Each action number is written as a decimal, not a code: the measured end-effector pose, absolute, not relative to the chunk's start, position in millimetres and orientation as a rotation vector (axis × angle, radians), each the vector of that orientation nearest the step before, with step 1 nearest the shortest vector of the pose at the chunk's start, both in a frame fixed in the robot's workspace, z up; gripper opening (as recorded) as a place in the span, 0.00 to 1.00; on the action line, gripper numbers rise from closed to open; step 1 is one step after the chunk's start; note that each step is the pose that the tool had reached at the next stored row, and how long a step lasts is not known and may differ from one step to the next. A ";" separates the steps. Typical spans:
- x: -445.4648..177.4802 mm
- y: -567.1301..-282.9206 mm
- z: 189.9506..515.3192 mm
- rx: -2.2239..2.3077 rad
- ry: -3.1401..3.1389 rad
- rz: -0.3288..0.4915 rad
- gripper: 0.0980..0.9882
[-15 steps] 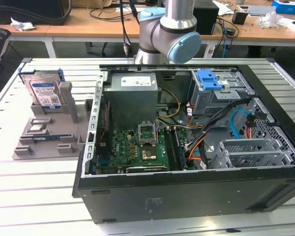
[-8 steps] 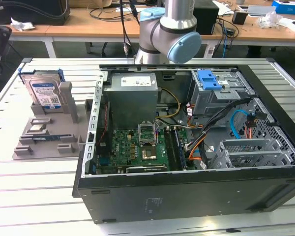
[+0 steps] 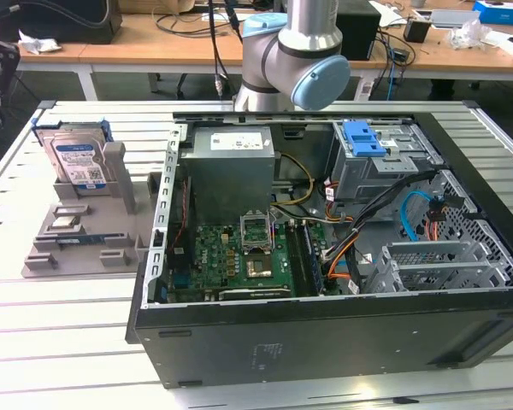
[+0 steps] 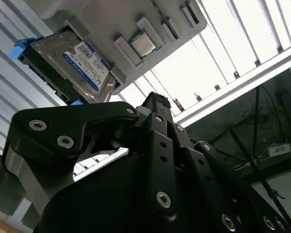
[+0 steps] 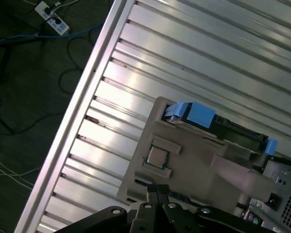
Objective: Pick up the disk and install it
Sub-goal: 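Pick up the disk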
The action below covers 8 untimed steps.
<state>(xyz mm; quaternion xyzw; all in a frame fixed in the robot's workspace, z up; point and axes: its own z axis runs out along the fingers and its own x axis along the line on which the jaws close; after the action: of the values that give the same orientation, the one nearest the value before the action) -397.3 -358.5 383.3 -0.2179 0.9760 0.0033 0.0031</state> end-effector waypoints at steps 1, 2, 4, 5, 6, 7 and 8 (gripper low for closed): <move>-397.3 -358.5 383.3 -0.713 3.053 0.010 0.00; -397.3 -358.5 383.3 -0.748 3.045 0.010 0.00; -397.3 -358.5 383.3 -0.817 3.027 0.011 0.00; -397.3 -358.5 383.3 -0.844 3.020 0.011 0.00; -397.3 -358.5 383.2 -0.884 3.009 0.011 0.00; -397.3 -358.5 383.2 -0.912 3.000 0.011 0.00; -397.3 -358.5 383.2 -0.952 2.988 0.011 0.00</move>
<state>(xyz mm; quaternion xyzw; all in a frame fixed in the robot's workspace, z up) -397.3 -358.5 383.2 -0.3034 0.9528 0.0035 0.0028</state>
